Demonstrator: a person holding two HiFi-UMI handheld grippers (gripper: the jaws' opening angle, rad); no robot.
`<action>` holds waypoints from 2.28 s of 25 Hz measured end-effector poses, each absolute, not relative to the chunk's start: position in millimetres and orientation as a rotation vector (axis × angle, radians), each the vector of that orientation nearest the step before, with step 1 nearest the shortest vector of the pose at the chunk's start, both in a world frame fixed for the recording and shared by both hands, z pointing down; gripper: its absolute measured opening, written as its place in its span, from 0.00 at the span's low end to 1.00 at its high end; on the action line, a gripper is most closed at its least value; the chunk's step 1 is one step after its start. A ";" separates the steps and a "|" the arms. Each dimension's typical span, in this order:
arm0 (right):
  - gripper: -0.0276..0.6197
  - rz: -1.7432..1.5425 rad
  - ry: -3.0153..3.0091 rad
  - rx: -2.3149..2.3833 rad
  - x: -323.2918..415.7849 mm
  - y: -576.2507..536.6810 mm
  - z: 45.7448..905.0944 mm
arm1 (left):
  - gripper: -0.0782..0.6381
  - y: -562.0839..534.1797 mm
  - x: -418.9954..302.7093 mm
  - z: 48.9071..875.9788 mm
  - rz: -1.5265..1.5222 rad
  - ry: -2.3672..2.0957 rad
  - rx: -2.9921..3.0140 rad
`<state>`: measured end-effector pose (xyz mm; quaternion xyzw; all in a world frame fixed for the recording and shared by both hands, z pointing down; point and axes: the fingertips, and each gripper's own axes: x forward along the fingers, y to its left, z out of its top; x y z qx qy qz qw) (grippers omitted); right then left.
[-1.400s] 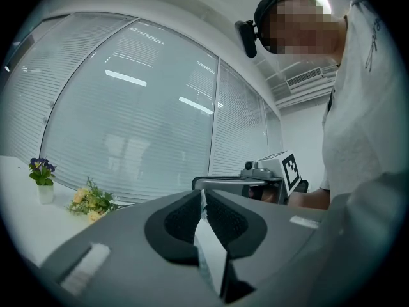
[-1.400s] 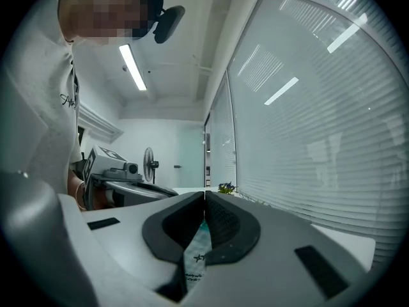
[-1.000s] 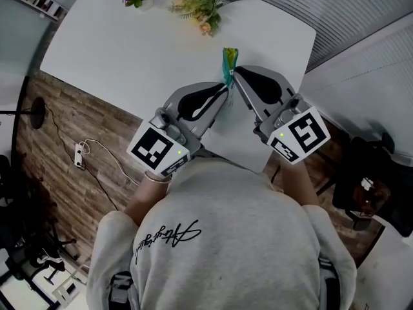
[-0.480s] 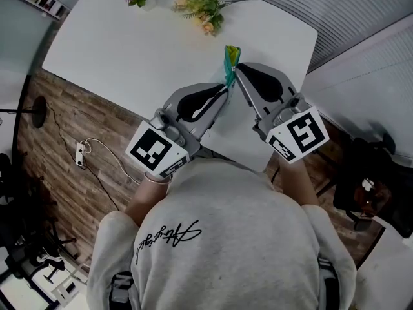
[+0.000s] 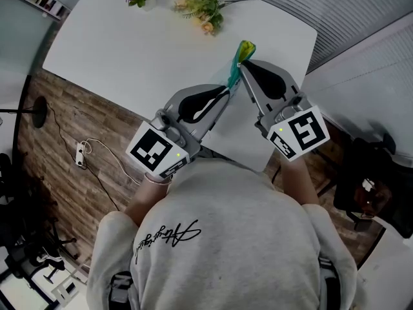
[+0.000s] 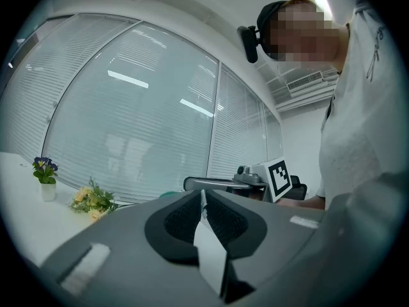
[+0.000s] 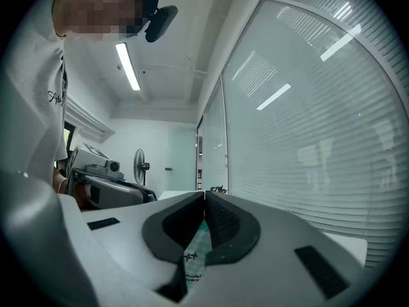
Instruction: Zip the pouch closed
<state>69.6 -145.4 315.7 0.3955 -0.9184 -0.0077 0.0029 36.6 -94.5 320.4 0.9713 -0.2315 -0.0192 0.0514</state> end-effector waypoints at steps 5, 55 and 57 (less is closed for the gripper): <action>0.05 -0.018 -2.874 1.237 67.4 -147.5 318.5 | 0.14 -93.7 36.2 320.5 -0.045 -0.703 2.952; 0.05 0.013 -2.786 1.353 94.4 -175.7 342.4 | 0.14 -86.7 31.5 328.1 0.006 -0.712 2.932; 0.05 0.007 -2.786 1.352 94.3 -176.4 341.0 | 0.14 -87.8 31.0 328.3 0.011 -0.713 2.933</action>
